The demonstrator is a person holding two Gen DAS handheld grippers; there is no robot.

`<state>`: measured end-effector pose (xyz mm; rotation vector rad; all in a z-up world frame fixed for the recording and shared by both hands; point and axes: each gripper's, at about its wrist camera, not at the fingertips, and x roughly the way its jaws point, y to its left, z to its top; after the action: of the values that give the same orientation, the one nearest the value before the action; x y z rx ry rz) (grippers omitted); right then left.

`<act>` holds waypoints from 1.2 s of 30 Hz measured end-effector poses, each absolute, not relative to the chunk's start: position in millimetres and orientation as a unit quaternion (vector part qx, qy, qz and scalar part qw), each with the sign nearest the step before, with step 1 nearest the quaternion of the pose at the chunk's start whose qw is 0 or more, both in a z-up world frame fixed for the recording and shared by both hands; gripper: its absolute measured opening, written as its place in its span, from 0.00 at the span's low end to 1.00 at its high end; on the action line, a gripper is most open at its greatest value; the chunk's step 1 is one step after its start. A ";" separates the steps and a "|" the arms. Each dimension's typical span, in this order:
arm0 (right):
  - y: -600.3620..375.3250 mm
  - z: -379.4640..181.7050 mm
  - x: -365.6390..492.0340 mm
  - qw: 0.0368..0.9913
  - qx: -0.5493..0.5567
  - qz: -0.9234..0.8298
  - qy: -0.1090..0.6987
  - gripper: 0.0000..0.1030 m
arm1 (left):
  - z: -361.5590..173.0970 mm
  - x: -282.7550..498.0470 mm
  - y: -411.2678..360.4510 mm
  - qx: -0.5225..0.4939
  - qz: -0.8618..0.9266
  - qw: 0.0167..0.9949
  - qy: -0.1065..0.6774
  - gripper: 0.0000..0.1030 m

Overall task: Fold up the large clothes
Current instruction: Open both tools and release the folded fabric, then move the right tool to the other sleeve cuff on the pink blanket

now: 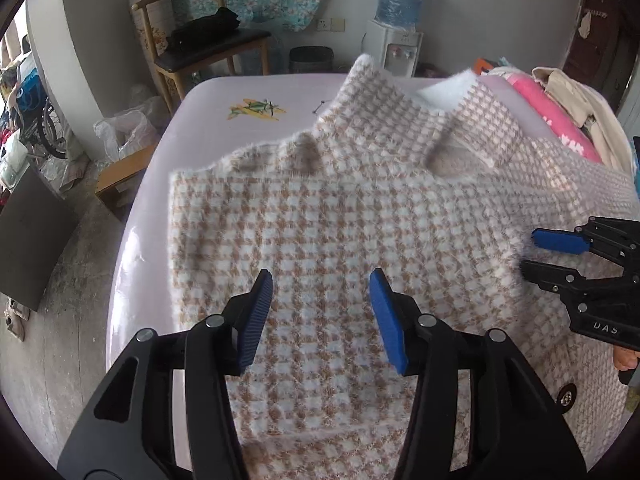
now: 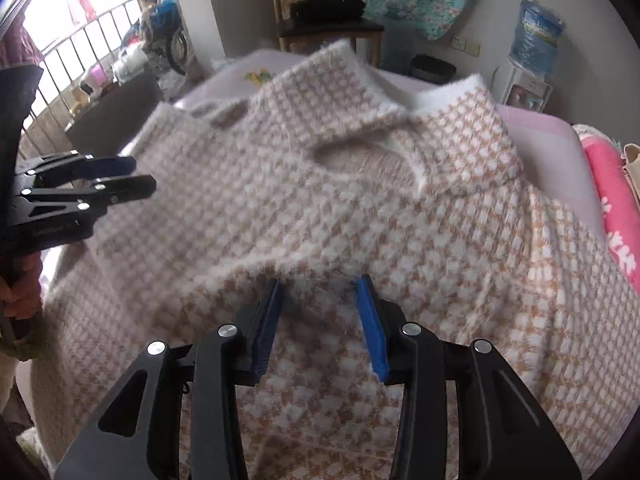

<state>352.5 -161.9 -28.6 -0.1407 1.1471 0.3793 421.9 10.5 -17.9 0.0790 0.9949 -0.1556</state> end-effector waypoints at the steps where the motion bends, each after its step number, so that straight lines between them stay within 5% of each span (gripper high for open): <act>1: -167.1 -27.3 347.6 0.825 -0.054 0.176 0.533 0.41 | -27.0 424.2 12.5 0.042 -0.060 0.872 0.485 0.47; 14: -208.6 -4.4 314.8 0.789 -0.035 0.121 0.601 0.35 | -31.0 418.8 25.5 0.021 -0.073 0.878 0.473 0.48; 19: -205.1 11.2 329.0 0.828 -0.029 0.113 0.549 0.38 | -17.5 401.0 15.6 0.009 -0.094 0.883 0.459 0.64; 25: -230.6 -22.1 336.4 0.815 0.001 0.057 0.577 0.46 | -37.0 393.4 -7.2 0.045 -0.083 0.871 0.482 0.80; 29: -235.4 -5.8 318.7 0.835 0.002 0.058 0.547 0.70 | -42.5 389.2 -11.6 0.069 -0.060 0.880 0.466 0.89; 32: -235.6 -22.7 313.5 0.823 -0.030 0.046 0.565 0.73 | -42.6 389.7 -6.6 0.058 -0.053 0.880 0.468 0.92; 35: -236.4 -33.1 313.1 0.829 -0.046 0.033 0.556 0.94 | -42.8 388.4 -7.0 0.062 -0.049 0.882 0.465 0.92; 36: -238.0 -35.5 314.6 0.828 -0.046 0.020 0.558 0.94 | -42.6 387.5 -6.5 0.063 -0.048 0.882 0.465 0.92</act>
<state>314.6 -238.0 -35.5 -0.0971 1.1855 0.0433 387.5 -6.5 -42.6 0.1310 0.9690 -0.0994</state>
